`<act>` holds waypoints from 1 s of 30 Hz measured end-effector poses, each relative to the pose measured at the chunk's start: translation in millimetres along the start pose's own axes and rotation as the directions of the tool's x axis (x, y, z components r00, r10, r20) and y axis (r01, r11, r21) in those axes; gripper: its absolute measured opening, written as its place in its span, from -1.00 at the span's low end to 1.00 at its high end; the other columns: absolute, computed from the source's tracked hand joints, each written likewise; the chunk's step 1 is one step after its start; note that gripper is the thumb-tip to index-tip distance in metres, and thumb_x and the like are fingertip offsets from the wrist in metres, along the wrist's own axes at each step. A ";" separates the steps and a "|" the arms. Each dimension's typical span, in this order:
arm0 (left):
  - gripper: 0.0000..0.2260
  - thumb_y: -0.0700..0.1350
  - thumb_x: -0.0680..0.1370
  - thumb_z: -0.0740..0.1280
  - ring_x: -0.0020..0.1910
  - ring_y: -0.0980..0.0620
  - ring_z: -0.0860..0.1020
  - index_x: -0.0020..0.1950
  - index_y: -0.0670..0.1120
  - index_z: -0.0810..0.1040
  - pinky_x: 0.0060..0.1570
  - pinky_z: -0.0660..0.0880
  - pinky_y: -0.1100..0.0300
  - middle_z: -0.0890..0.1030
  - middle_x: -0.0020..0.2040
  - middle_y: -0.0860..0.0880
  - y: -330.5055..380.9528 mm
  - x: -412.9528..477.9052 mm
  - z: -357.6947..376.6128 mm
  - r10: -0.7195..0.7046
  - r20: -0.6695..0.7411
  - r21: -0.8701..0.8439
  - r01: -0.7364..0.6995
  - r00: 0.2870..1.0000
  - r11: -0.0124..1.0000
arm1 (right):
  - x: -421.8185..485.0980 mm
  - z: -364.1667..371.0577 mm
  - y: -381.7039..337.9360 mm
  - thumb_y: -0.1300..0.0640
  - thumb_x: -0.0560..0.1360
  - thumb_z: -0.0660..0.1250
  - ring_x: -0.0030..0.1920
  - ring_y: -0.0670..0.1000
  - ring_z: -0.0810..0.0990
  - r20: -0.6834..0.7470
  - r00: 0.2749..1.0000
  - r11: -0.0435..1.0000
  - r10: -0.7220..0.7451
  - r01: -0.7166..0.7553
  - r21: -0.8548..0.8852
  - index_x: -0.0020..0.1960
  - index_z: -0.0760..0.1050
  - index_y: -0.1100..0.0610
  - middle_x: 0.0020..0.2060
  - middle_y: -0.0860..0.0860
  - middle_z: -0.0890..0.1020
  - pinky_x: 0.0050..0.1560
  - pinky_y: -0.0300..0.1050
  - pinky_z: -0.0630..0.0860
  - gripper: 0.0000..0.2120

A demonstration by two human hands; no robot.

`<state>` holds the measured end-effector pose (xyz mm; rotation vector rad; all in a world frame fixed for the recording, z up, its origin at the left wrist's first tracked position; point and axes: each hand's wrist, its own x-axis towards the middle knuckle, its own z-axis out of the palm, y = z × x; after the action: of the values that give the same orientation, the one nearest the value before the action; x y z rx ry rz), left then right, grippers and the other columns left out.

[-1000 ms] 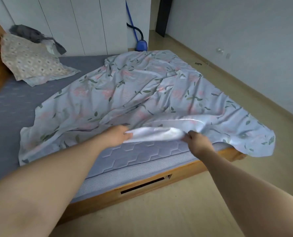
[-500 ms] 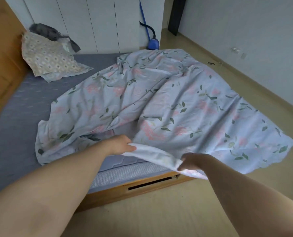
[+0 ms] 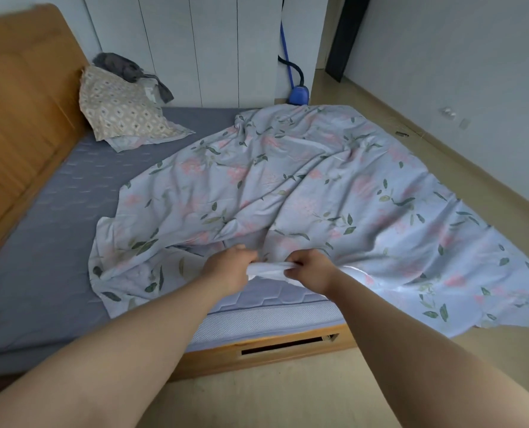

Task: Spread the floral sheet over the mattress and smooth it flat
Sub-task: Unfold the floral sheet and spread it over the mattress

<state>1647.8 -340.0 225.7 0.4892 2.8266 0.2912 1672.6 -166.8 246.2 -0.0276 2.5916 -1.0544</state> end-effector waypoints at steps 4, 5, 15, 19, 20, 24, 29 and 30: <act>-0.75 -0.22 0.57 0.19 0.20 -0.15 0.51 0.22 -0.10 0.49 0.01 0.48 0.06 0.41 0.30 -0.09 -13.0 -1.0 0.8 -0.181 -0.147 0.121 0.199 0.973 0.973 | 2.8 -6.8 3.9 0.33 0.49 0.31 -0.25 -0.01 0.39 -0.039 0.999 0.986 0.001 0.005 0.165 -0.25 0.49 0.12 -0.40 -0.05 0.41 -0.24 -0.21 0.30 -0.81; -0.73 -0.22 0.56 0.17 0.22 -0.14 0.50 0.23 -0.08 0.50 0.05 0.48 0.06 0.41 0.33 -0.08 -19.5 0.3 0.4 -0.226 -0.189 0.125 0.252 0.956 0.960 | 3.9 -8.6 7.6 0.35 0.48 0.31 -0.25 -0.01 0.39 -0.050 0.999 0.973 0.007 0.005 0.231 -0.31 0.50 0.09 -0.40 -0.04 0.43 -0.19 -0.18 0.31 -0.75; -0.80 -0.31 0.56 0.12 0.11 -0.24 0.53 0.08 -0.24 0.51 0.02 0.44 0.04 0.56 0.11 -0.26 -111.5 6.2 -29.0 -0.495 -0.335 -0.150 0.474 0.801 0.868 | 20.2 -25.7 19.7 0.34 0.43 0.35 -0.21 0.04 0.43 -0.125 0.980 0.975 0.154 -0.130 0.179 -0.42 0.47 0.03 -0.43 -0.02 0.46 -0.11 -0.14 0.33 -0.67; -0.78 -0.27 0.62 0.07 -0.02 -0.19 0.50 0.12 -0.23 0.48 -0.13 0.37 0.10 0.54 0.05 -0.31 -114.2 7.1 -45.1 -0.416 -0.268 -0.396 0.294 0.869 0.870 | 33.2 -7.8 -36.2 0.34 0.41 0.40 -0.11 -0.01 0.48 -0.008 0.989 0.944 0.146 -0.137 0.300 0.01 0.53 0.14 -0.14 0.06 0.54 -0.25 -0.37 0.40 -0.78; -0.80 -0.26 0.62 0.07 -0.08 -0.13 0.47 0.07 -0.18 0.48 -0.17 0.34 0.12 0.53 0.00 -0.28 -117.3 2.1 -48.6 -0.381 -0.257 -0.450 0.239 0.888 0.861 | 38.2 1.1 -54.5 0.34 0.41 0.42 -0.07 -0.01 0.49 0.030 0.992 0.930 0.120 -0.123 0.347 0.14 0.50 0.15 -0.07 0.07 0.53 -0.24 -0.40 0.39 -0.68; -0.76 -0.28 0.60 0.13 -0.23 -0.02 0.39 -0.07 0.02 0.49 -0.33 0.30 0.27 0.49 -0.19 -0.10 -123.4 -13.7 -59.2 -0.273 -0.276 -0.635 0.038 0.922 0.771 | 60.6 49.3 -119.7 0.29 0.39 0.46 0.09 -0.02 0.44 0.118 0.992 0.962 -0.047 0.013 0.272 0.36 0.38 0.10 0.10 0.03 0.45 0.04 -0.21 0.40 -0.42; -0.81 -0.24 0.49 0.38 -0.41 0.14 0.34 -0.20 0.03 0.47 -0.42 0.28 0.46 0.36 -0.38 0.04 -145.5 -38.1 -71.9 -0.250 -0.336 -0.686 -0.054 0.908 0.726 | 78.2 106.2 -173.3 0.27 0.46 0.35 0.03 0.05 0.49 0.015 0.975 0.972 -0.220 0.218 0.086 0.17 0.50 0.16 -0.05 0.07 0.51 -0.01 -0.15 0.37 -0.71; -0.82 -0.23 0.47 0.41 -0.40 0.16 0.34 -0.17 0.02 0.48 -0.41 0.28 0.46 0.34 -0.36 0.06 -150.9 -42.0 -72.3 -0.258 -0.352 -0.681 -0.057 0.900 0.730 | 81.3 110.3 -175.6 0.27 0.48 0.32 -0.05 0.05 0.48 -0.018 0.974 0.970 -0.225 0.226 0.091 0.06 0.55 0.16 -0.14 0.07 0.51 -0.07 -0.18 0.34 -0.83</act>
<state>1620.1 -505.1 267.3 0.0957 2.8154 1.5126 1612.2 -380.1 267.6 -0.3032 2.5885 -1.2535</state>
